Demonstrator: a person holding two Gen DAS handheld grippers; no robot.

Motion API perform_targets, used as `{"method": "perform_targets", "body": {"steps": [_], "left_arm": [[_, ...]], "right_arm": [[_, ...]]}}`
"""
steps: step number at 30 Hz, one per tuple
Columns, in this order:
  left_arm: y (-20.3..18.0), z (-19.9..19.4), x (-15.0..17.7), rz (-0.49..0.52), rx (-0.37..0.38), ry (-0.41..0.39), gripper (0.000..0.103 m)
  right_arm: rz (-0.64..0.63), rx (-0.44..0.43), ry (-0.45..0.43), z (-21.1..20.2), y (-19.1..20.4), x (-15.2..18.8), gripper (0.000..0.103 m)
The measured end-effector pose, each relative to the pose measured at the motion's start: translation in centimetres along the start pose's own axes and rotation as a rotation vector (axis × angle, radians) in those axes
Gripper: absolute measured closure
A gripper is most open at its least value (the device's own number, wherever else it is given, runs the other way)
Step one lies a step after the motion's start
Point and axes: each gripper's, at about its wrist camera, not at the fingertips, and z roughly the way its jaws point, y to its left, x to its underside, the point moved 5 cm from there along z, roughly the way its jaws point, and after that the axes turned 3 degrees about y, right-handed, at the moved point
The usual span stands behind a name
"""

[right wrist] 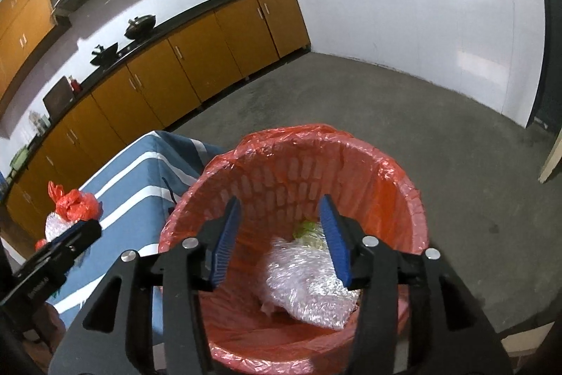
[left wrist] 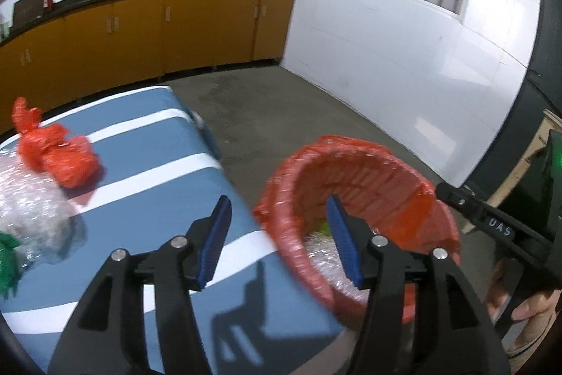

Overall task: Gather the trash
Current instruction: 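Move both tools back to the table toward the green bag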

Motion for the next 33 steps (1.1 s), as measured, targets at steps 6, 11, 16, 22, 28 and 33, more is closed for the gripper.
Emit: {"method": "perform_targets", "body": {"steps": [6, 11, 16, 22, 28, 33], "left_arm": [[4.2, -2.5, 0.9, -0.03, -0.103, -0.03, 0.042], [8.3, -4.6, 2.0, -0.092, -0.177, -0.048, 0.041], [12.8, -7.2, 3.3, -0.159, -0.263, -0.073, 0.04], [18.0, -10.5, 5.3, -0.22, -0.39, -0.1, 0.037], [23.5, -12.9, 7.3, -0.298, -0.486, -0.099, 0.037], [26.1, -12.8, 7.8, -0.306, -0.515, -0.078, 0.037]], "right_arm": [[-0.066, -0.017, 0.005, 0.4, 2.6, 0.4, 0.055], [-0.123, -0.056, 0.02, 1.1, 6.0, 0.8, 0.055], [-0.192, -0.105, 0.033, 1.7, 10.2, 1.3, 0.055], [-0.294, -0.193, 0.052, 2.3, 16.5, 2.4, 0.055], [-0.369, -0.251, 0.063, 2.6, 21.2, 3.9, 0.055], [-0.392, -0.274, 0.079, 3.3, 23.4, 4.6, 0.055]]}}
